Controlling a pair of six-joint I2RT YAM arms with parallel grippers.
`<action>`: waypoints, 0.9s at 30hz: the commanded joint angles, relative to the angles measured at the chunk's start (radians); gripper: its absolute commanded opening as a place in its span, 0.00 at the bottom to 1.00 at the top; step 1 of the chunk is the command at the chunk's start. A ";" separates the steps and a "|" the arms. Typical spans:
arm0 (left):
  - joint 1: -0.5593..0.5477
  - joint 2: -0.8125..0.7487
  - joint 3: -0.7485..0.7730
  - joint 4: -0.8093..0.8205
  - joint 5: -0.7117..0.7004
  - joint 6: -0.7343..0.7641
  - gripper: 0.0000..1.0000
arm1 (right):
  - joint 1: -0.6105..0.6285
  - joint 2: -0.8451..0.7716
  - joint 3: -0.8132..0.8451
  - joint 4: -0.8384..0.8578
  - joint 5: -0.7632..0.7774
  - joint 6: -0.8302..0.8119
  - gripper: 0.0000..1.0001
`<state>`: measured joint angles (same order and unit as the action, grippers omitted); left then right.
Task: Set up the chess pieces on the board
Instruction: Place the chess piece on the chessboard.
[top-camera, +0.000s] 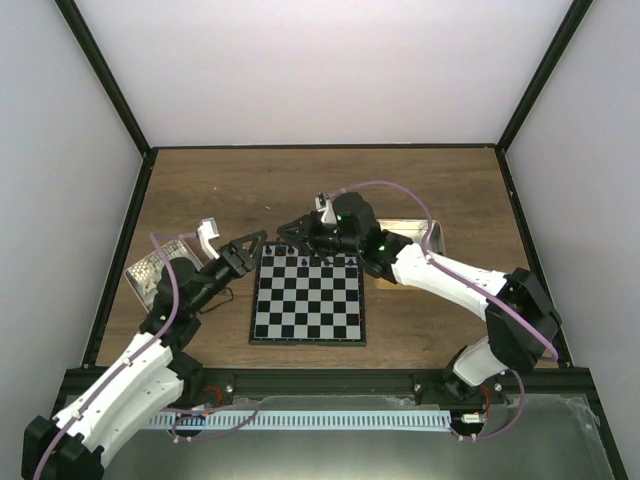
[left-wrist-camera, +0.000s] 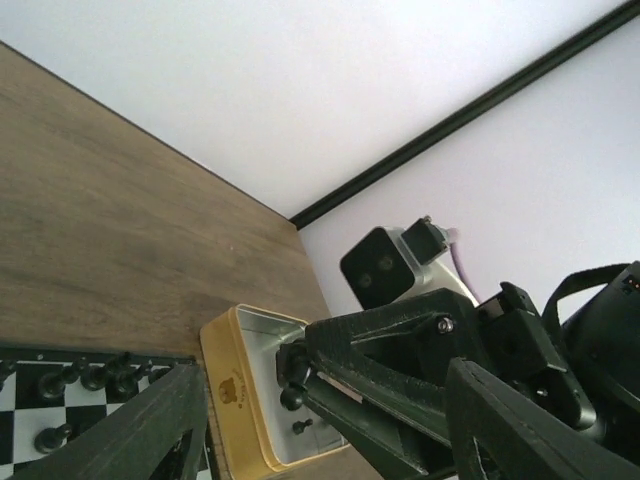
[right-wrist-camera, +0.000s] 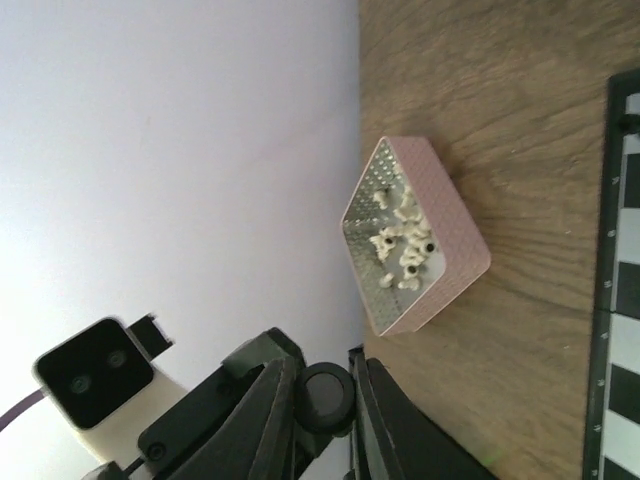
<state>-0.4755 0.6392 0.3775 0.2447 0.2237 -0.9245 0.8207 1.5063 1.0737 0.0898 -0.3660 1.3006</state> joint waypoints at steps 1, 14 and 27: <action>0.004 0.063 -0.027 0.174 0.081 -0.092 0.63 | -0.012 -0.011 -0.018 0.178 -0.131 0.148 0.14; 0.001 0.121 -0.041 0.318 0.133 -0.148 0.38 | -0.015 0.027 -0.027 0.298 -0.198 0.233 0.14; 0.001 0.117 -0.049 0.315 0.121 -0.167 0.16 | -0.016 0.017 -0.022 0.250 -0.138 0.144 0.14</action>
<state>-0.4755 0.7582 0.3363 0.5320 0.3439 -1.0981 0.8108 1.5272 1.0439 0.3588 -0.5285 1.4918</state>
